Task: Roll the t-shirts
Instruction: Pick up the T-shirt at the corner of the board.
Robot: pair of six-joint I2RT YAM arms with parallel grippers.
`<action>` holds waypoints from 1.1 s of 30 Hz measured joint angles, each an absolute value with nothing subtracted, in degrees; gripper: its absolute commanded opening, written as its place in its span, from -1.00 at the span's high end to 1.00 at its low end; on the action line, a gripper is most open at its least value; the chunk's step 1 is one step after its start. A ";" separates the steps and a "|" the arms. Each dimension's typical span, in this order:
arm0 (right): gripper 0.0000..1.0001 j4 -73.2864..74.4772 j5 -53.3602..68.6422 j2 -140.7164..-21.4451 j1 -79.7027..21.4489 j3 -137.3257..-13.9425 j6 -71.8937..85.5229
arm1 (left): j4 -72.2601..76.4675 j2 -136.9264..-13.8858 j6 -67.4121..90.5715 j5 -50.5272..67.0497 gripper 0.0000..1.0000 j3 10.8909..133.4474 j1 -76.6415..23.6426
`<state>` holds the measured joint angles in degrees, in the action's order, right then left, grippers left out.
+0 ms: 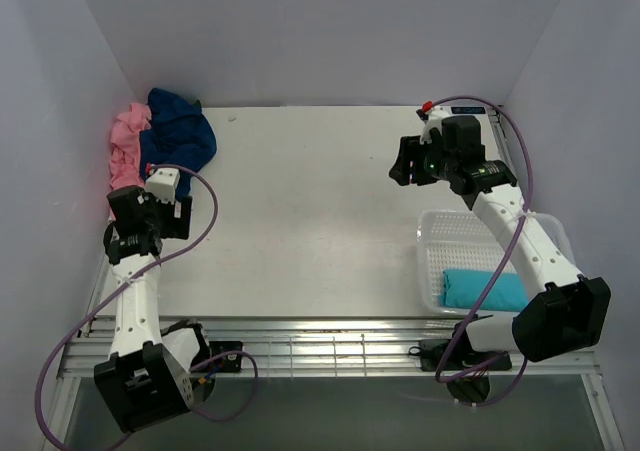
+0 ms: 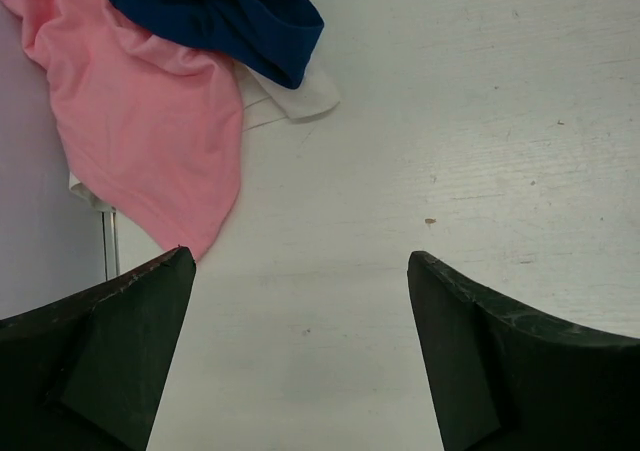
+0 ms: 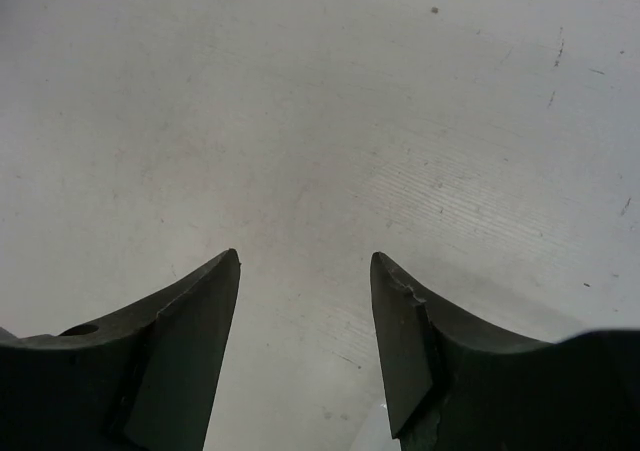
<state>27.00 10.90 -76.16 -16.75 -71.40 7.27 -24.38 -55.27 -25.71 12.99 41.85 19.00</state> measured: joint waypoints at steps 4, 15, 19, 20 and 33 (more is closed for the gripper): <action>-0.27 26.94 10.90 -74.91 -16.75 -70.81 7.27 | -25.28 -56.29 -23.44 12.62 -0.96 42.65 19.00; -0.34 22.85 11.99 -73.41 -16.75 -69.91 7.79 | -32.75 -78.41 -19.22 13.39 -0.96 66.26 19.00; -0.32 18.33 11.97 -72.90 -16.73 -65.91 8.62 | -32.47 -90.11 -16.71 11.84 -0.96 74.96 17.96; -0.32 17.21 11.99 -72.86 -16.73 -64.53 8.78 | -32.10 -92.44 -16.97 11.05 -0.96 75.79 17.17; -0.27 13.21 12.53 -78.43 -16.75 -65.80 10.63 | -28.47 -119.24 -21.21 -5.72 0.40 88.90 11.27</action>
